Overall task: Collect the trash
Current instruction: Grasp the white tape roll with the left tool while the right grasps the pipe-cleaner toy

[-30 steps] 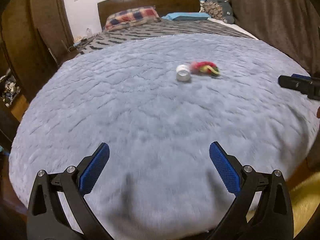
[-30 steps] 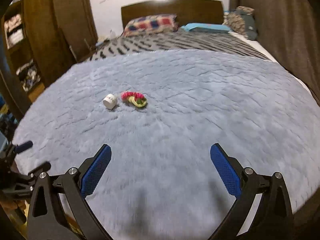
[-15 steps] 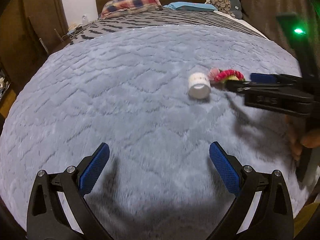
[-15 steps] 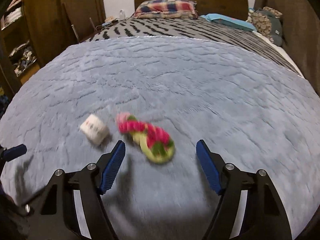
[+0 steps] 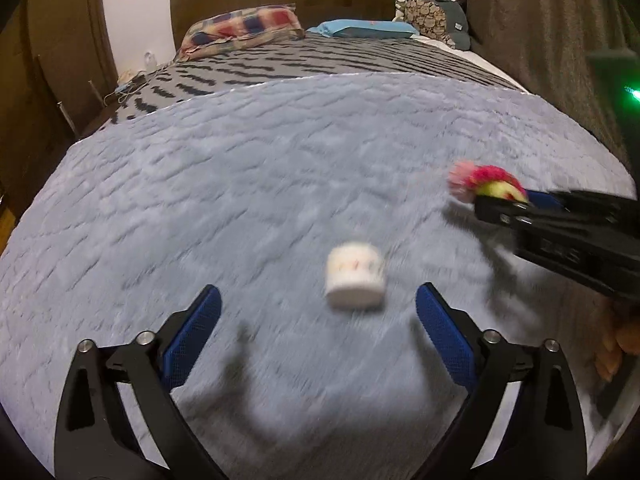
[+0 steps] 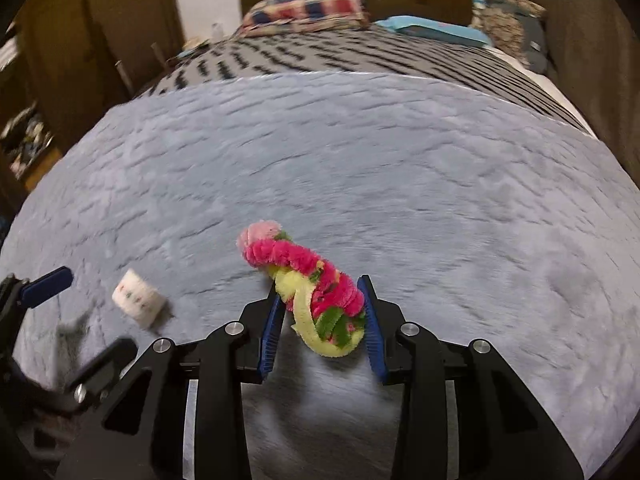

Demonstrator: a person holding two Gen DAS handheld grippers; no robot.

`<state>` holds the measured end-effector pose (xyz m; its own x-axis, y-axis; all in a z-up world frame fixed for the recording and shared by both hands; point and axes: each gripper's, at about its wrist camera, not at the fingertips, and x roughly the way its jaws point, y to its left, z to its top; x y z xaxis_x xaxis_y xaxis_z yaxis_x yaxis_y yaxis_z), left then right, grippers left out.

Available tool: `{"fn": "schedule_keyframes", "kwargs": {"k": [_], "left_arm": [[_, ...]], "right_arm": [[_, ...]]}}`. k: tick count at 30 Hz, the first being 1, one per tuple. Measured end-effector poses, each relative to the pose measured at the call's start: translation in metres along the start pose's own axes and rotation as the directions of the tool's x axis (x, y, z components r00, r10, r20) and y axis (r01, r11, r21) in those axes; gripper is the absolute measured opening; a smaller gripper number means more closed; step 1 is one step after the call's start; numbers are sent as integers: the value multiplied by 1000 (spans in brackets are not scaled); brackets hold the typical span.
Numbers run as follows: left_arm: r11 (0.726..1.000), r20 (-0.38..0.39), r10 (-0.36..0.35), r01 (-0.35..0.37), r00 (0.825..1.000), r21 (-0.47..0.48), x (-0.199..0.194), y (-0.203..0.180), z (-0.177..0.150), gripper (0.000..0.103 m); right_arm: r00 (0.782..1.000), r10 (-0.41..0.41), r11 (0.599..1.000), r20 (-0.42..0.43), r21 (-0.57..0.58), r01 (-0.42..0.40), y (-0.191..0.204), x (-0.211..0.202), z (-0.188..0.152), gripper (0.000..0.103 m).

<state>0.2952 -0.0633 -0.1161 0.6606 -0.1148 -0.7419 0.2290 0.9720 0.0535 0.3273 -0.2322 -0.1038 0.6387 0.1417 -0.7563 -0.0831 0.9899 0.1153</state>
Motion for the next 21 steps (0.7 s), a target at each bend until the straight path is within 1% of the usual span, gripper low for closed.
{"fn": "schedule_keyframes", "kwargs": {"k": [2,3,4,5,6,7,8,11,13,15,17,20,21], "left_arm": [[1000,-15,-6,6,1000,-10,10,-3,7,77],[1000,-27,-9,9,1000,-13,15,-4,9,73],[1000,-41,-13,12,999,-13,21,-5,10,65],[1000,-63,-17,17,998,-13,27,-7,11,53],[1000,-82,-23,22,996,-14,32,-8,11,47],[1000,-91,-28,26,995,-17,34,-9,10,38],[999,-94,-35,33,995,-26,34,-8,10,33],[999,-77,-35,32,996,-40,19,-5,6,32],[999,-55,-25,24,998,-25,3,-5,4,32],[1000,-22,-14,14,1000,-5,-22,-4,1,32],[1000,10,-18,18,1000,4,-51,-2,-6,32],[1000,46,-23,22,999,19,-93,0,-19,32],[999,59,-24,22,998,30,-106,0,-24,32]], "right_arm": [[1000,1,1000,16,8,-2,-7,-10,-2,37],[1000,-4,1000,27,7,4,-11,-18,-4,37],[1000,-4,1000,31,6,4,-14,-23,-5,37],[999,-2,1000,32,6,2,-15,-26,-6,37],[999,-2,1000,33,4,2,-17,-32,-7,37],[999,-12,1000,31,-1,12,-19,-38,-9,37],[999,-23,1000,26,-5,23,-19,-42,-11,37],[1000,-17,1000,24,-17,17,-19,-60,-19,37],[999,-4,1000,39,-26,5,-18,-77,-26,37],[998,17,999,58,-28,-16,-16,-98,-35,37],[997,34,999,73,-35,-31,-14,-114,-42,37],[993,58,996,99,-69,-51,-6,-148,-58,37],[992,66,995,111,-87,-56,-4,-165,-66,37]]}}
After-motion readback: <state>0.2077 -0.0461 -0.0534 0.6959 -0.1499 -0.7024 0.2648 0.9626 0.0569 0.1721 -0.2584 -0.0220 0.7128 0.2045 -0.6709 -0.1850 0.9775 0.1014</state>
